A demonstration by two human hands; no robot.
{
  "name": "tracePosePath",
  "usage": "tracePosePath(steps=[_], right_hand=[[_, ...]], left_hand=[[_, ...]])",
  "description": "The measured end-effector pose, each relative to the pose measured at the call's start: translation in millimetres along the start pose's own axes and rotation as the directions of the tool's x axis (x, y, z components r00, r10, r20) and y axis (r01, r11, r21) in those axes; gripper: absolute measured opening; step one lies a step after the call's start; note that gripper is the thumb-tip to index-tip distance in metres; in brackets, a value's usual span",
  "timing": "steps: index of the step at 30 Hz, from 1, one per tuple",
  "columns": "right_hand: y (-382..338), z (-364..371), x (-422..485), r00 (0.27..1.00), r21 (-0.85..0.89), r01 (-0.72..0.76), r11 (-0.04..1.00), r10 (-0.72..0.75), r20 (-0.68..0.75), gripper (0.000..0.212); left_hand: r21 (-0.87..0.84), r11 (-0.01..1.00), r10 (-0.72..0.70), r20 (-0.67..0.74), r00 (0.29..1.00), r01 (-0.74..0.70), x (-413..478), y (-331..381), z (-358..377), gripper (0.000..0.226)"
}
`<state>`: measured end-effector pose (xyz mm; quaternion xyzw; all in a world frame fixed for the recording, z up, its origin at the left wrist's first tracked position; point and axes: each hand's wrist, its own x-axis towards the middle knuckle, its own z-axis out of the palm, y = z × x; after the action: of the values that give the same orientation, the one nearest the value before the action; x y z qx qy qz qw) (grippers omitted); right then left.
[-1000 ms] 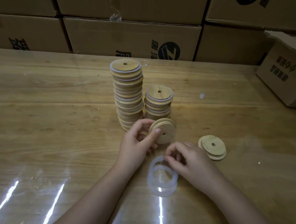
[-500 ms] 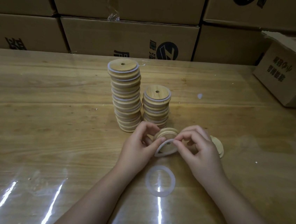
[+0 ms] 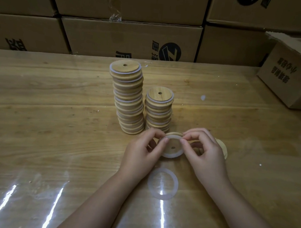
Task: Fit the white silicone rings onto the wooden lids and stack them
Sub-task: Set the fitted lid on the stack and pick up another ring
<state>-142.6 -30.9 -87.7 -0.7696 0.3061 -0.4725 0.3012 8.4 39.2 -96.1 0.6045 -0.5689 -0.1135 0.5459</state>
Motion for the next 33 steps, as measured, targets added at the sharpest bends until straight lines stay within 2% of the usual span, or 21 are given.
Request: tracePosePath(steps=[14, 28, 33], right_hand=[[-2.7, -2.0, 0.5, 1.0, -0.022, -0.018, 1.0, 0.018, -0.003, 0.01], [-5.7, -8.3, 4.8, 0.998, -0.077, 0.03, 0.997, -0.026, 0.057, 0.008], [-3.7, -9.6, 5.7, 0.995, -0.053, 0.019, 0.998, -0.014, 0.098, 0.009]], left_hand=[[0.021, 0.999, -0.037, -0.026, 0.999, 0.038, -1.5, 1.0, -0.4, 0.01], [-0.057, 0.992, -0.116, -0.024, 0.993, 0.114, 0.7, 1.8, -2.5, 0.006], [-0.151, 0.973, -0.177, 0.003, 0.984, 0.176, 2.1, 1.1, -3.1, 0.007]])
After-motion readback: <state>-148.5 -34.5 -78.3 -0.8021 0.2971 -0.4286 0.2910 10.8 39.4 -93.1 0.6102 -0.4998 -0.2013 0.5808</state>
